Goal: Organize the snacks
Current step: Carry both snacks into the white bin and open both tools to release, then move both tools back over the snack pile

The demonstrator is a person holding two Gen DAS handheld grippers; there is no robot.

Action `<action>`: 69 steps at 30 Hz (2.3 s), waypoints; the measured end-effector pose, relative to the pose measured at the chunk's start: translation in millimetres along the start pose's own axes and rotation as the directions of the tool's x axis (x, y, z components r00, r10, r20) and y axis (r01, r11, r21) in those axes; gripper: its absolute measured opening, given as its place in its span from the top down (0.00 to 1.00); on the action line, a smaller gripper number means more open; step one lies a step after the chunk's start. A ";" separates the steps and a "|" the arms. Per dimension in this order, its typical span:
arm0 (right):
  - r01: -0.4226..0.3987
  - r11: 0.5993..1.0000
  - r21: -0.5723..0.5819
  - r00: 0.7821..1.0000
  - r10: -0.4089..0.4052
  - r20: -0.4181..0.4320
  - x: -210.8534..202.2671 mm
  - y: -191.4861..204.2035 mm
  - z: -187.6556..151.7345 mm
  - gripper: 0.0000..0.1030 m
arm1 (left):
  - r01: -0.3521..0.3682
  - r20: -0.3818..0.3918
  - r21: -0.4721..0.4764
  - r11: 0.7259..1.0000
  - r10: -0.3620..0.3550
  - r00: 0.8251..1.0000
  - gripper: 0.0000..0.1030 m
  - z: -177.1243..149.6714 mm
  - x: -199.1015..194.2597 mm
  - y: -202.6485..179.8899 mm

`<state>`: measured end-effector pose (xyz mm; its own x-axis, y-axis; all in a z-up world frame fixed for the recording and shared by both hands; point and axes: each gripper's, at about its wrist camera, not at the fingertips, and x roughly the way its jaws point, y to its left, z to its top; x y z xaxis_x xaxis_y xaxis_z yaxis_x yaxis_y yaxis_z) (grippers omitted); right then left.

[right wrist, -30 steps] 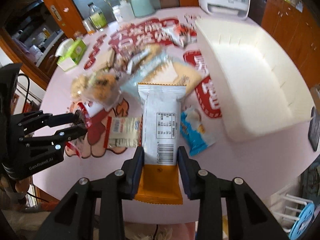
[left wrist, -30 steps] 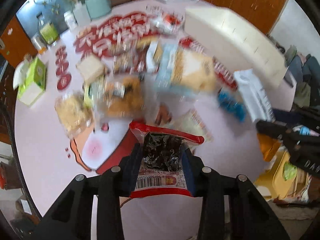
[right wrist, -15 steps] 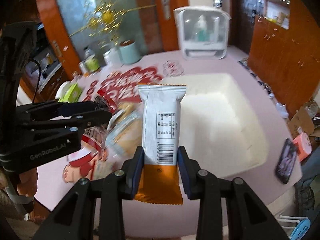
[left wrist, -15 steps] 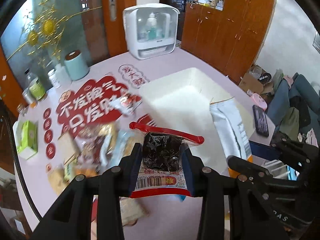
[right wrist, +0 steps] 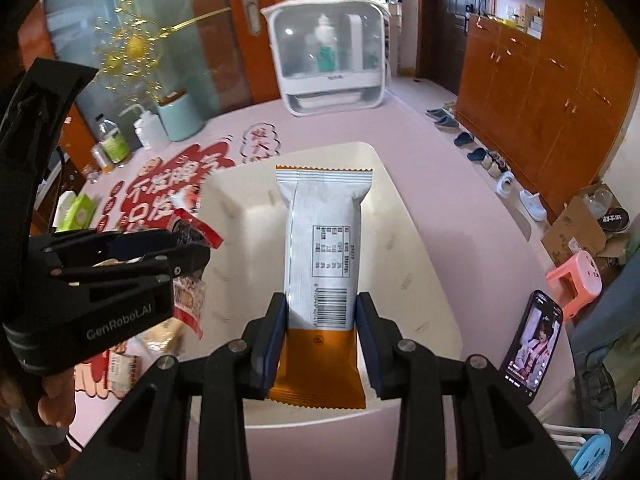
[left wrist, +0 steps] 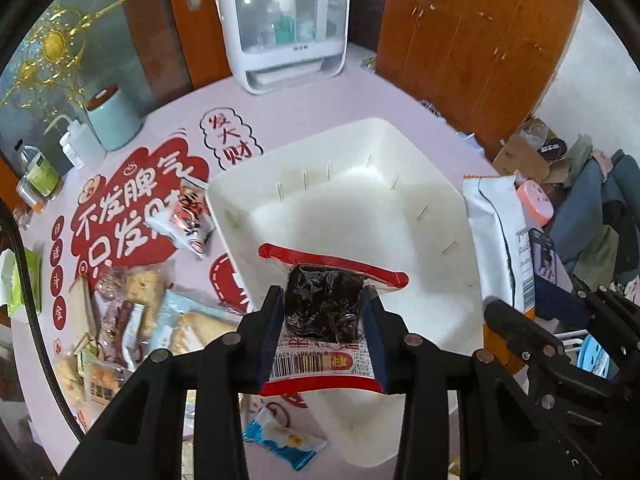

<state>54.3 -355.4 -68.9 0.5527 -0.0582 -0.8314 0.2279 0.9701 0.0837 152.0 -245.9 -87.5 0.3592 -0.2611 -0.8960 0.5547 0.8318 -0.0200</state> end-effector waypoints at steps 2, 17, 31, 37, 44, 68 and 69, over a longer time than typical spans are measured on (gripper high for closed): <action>-0.001 1.000 0.013 1.000 0.001 -0.025 9.5 -7.2 0.8 0.62 | -0.024 -0.009 0.002 1.000 0.024 1.000 0.63 1.7 8.4 -4.9; -0.011 1.000 0.023 0.995 0.013 -0.104 36.6 -20.4 -12.9 0.61 | -0.093 -0.006 -0.030 0.995 0.093 0.996 0.18 -13.2 9.1 1.3; -0.076 0.996 -0.039 0.995 0.074 -0.069 18.2 5.6 -14.5 0.61 | -0.134 0.069 -0.149 0.980 0.145 0.987 0.18 -47.6 -15.6 24.5; -0.083 0.994 -0.068 0.996 0.080 -0.048 6.9 17.2 -15.7 0.61 | -0.101 0.120 -0.190 0.977 0.125 0.985 0.18 -57.5 -36.8 34.3; -0.097 0.991 -0.091 0.995 0.096 -0.016 -8.0 31.4 -14.6 0.61 | -0.118 0.153 -0.219 0.969 0.153 0.976 0.18 -72.8 -63.4 51.4; -0.176 0.966 -0.190 0.975 0.198 0.103 -62.6 155.5 -4.0 0.61 | -0.196 0.175 -0.271 0.942 0.248 0.953 0.18 -132.8 -172.7 186.5; -0.177 0.964 -0.196 0.975 0.199 0.097 -62.2 161.9 -6.7 0.61 | -0.198 0.171 -0.257 0.946 0.246 0.954 0.18 -136.4 -172.1 189.2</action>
<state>51.4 -193.1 -7.3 0.6622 0.1132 -0.7408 -0.0355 0.9921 0.1199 92.8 23.2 2.4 0.6074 -0.1286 -0.7839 0.2612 0.9643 0.0443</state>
